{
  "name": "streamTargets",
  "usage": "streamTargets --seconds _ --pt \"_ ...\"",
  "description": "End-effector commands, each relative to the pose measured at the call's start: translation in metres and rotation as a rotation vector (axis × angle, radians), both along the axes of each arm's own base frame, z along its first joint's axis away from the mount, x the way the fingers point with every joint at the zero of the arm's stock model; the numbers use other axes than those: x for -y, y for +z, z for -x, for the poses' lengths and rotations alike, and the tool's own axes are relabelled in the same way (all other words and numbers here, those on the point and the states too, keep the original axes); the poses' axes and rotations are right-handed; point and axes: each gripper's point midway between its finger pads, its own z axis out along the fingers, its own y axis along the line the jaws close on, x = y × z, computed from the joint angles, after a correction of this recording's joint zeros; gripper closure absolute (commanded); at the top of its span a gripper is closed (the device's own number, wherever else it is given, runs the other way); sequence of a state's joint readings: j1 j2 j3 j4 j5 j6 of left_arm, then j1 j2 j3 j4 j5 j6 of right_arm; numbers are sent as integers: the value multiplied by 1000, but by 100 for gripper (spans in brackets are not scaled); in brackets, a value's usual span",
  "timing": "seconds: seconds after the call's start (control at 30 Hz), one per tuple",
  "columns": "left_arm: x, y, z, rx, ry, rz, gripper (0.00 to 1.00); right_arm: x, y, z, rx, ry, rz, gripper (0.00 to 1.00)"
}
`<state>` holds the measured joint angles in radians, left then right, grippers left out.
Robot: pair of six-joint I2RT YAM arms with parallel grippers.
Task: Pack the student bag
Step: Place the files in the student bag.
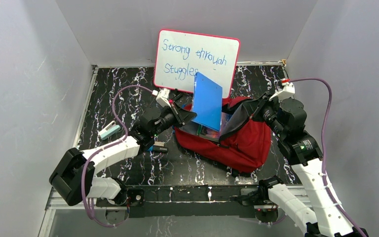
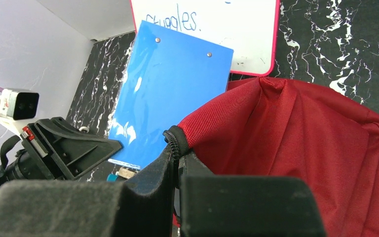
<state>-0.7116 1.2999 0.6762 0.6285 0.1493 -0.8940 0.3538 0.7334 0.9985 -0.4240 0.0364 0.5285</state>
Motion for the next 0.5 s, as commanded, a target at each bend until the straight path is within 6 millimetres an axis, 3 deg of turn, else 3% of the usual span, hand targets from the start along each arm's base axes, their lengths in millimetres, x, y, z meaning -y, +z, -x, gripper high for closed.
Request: streamTargets --seconds 0.0,0.27,0.47 --pt "10 31 1 109 7 84 100 -2 26 -2 90 2 -50 98" --pt "41 0 30 70 -71 42 100 -1 24 -1 85 -1 -51 98" --pt "52 -16 48 45 -108 20 100 -1 22 0 79 -1 -51 98"
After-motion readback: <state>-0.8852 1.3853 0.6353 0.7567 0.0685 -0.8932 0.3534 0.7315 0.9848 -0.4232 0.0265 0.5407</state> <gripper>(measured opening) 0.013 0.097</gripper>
